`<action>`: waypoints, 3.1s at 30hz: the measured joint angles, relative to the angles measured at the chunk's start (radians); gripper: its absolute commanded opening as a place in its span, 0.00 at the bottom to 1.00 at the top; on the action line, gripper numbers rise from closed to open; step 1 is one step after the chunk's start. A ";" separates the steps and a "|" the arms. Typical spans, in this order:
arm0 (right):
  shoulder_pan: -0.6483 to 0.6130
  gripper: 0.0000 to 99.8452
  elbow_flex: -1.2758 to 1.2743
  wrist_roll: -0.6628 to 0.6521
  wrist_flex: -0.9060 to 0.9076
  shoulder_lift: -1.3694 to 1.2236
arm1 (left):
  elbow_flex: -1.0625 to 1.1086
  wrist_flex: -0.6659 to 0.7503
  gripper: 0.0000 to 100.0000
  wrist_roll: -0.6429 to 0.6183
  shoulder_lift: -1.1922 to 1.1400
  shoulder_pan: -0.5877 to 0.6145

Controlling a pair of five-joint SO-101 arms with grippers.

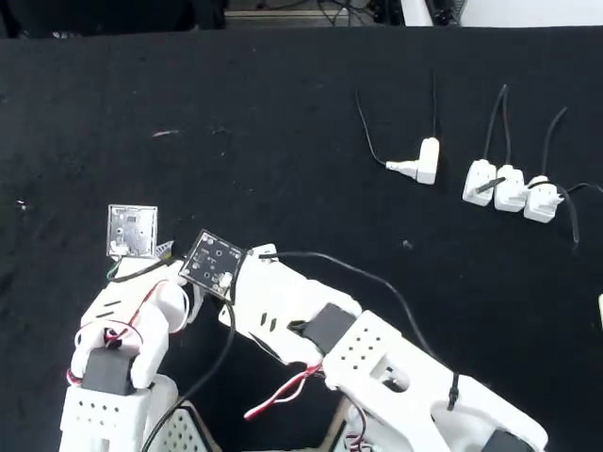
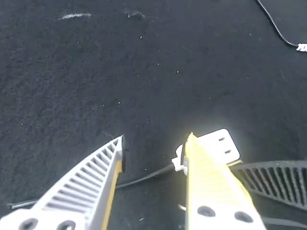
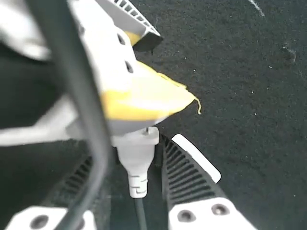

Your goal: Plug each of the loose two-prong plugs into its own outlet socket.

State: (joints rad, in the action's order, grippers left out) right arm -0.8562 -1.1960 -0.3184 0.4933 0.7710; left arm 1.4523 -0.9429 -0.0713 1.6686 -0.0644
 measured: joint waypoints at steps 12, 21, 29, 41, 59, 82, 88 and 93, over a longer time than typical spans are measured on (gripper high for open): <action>-0.003 0.01 -0.002 0.063 0.021 0.060 | 0.008 0.017 0.21 -0.002 0.000 0.034; 0.000 0.01 -0.002 0.063 0.098 0.212 | 0.008 0.014 0.21 -0.002 0.002 0.103; 0.000 0.01 -0.018 0.063 0.098 0.215 | 0.008 0.014 0.21 -0.002 0.002 0.100; 0.000 0.01 -0.049 0.232 0.126 0.218 | 0.011 0.012 0.21 -0.002 -0.006 0.098; -0.060 0.01 -0.092 0.150 0.127 0.218 | 0.011 0.012 0.21 0.000 -0.008 0.060; -0.064 0.01 -0.072 0.307 0.092 0.218 | 0.041 0.014 0.21 0.000 0.000 0.025; -0.064 0.01 -0.072 0.407 0.092 0.218 | 0.049 0.020 0.21 0.000 0.000 0.025; -0.064 0.01 -0.072 0.416 0.092 0.218 | 0.049 0.021 0.21 0.000 0.000 0.025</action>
State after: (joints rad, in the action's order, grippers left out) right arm -0.9206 -1.2681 0.0974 0.5854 0.9889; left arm 1.5014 -0.9214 -0.0713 1.6686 -0.0399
